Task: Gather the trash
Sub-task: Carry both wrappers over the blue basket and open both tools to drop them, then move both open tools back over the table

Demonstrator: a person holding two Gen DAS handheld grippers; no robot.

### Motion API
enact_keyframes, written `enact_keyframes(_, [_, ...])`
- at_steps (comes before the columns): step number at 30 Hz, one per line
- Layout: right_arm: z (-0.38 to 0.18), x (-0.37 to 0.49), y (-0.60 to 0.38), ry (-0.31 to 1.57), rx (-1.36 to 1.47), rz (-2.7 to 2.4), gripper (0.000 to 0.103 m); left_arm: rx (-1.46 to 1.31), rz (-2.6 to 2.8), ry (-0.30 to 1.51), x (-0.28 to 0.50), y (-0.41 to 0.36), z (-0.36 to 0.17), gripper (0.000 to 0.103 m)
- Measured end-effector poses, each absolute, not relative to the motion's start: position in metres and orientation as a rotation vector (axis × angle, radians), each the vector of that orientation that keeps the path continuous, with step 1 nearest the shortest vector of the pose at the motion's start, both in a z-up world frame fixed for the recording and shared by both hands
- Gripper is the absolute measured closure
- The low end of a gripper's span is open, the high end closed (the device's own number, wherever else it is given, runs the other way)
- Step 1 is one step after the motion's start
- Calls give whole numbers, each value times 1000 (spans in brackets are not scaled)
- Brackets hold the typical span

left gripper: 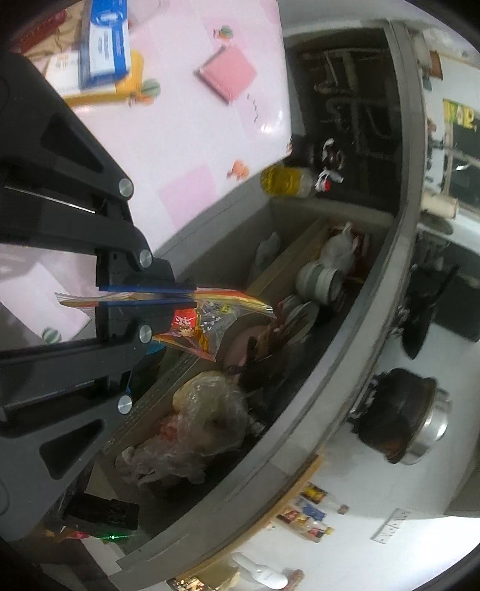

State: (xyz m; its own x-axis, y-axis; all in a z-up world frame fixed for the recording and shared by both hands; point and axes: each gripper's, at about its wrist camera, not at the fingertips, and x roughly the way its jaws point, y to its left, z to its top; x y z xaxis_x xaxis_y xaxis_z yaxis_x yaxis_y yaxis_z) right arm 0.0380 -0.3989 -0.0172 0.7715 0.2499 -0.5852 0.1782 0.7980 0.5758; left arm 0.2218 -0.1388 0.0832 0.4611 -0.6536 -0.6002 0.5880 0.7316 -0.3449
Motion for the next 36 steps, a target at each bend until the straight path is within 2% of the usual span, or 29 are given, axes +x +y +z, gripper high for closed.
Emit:
enact_keyframes(9, [-81,22,-474,734,801,-159,93,25,-809,926,243,-253,25,102])
enact_keyframes(17, [-154,47,-521,792,931,-241,93,136,-779,1179,276,-355,-66,101])
enact_keyframes(24, [-211,93,-547,851,972,-301,93,282,-684,1251,311,-413,-135,101])
enact_keyframes(29, [-237,135,-561,855,984,-322,93,304,-630,1253,334,-432,-165,101])
enact_keyframes(31, [-246,152,-567,841,992,-326,89,312,-613,1245,343,-439,-172,97])
enact_keyframes(32, [-253,163,-570,837,989,-331,86,318,-613,1240,344,-444,-174,87])
enact_keyframes(33, [-259,170,-572,846,986,-341,73,321,-609,1233,346,-447,-176,69])
enact_keyframes(34, [-270,179,-574,863,994,-355,59,314,-596,1225,348,-447,-175,63])
enact_keyframes(36, [-289,188,-576,902,1002,-391,57,277,-605,1217,349,-443,-170,60])
